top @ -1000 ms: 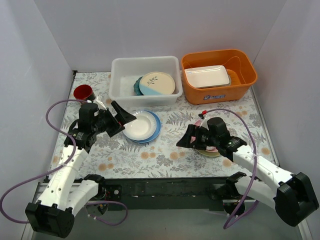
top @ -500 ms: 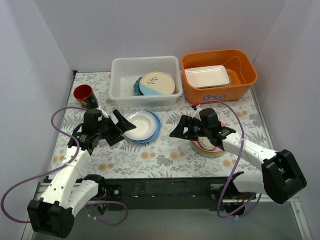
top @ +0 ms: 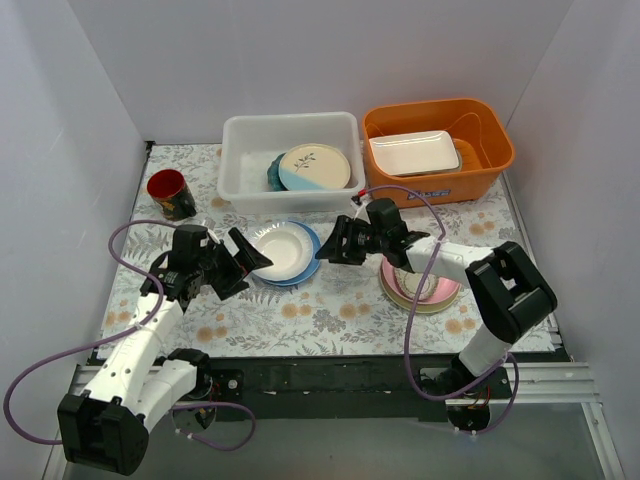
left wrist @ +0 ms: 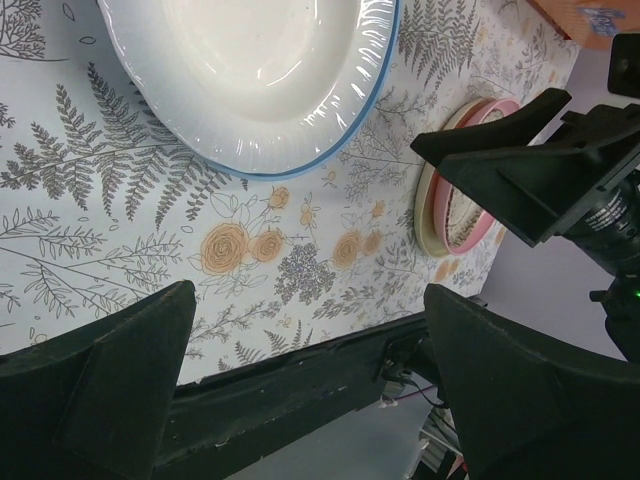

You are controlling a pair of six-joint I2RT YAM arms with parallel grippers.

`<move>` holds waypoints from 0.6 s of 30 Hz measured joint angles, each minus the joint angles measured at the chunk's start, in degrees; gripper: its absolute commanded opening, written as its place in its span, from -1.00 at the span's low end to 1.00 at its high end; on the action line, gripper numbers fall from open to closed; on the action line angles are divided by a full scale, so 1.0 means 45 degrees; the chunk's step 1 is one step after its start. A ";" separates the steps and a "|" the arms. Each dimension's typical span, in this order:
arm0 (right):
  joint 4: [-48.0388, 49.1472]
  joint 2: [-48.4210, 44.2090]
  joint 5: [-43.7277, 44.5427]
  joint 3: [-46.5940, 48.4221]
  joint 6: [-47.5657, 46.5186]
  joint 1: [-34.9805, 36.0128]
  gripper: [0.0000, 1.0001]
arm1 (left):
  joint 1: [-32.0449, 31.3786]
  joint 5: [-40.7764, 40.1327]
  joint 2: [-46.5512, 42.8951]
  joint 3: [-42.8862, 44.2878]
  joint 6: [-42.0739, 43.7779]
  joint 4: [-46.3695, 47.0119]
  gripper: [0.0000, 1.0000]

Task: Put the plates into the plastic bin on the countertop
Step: Pick up the plate at the center of the board.

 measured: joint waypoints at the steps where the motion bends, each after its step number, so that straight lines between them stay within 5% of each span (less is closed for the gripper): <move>1: 0.0049 0.0233 -0.0044 0.0185 0.0015 0.0034 0.24 | -0.0005 0.0000 0.0000 -0.0034 0.0010 0.0005 0.96; 18: 0.0889 0.3036 0.0151 0.1729 0.0748 0.0797 0.11 | 0.0000 0.0010 -0.0262 -0.0743 0.0073 0.0199 0.96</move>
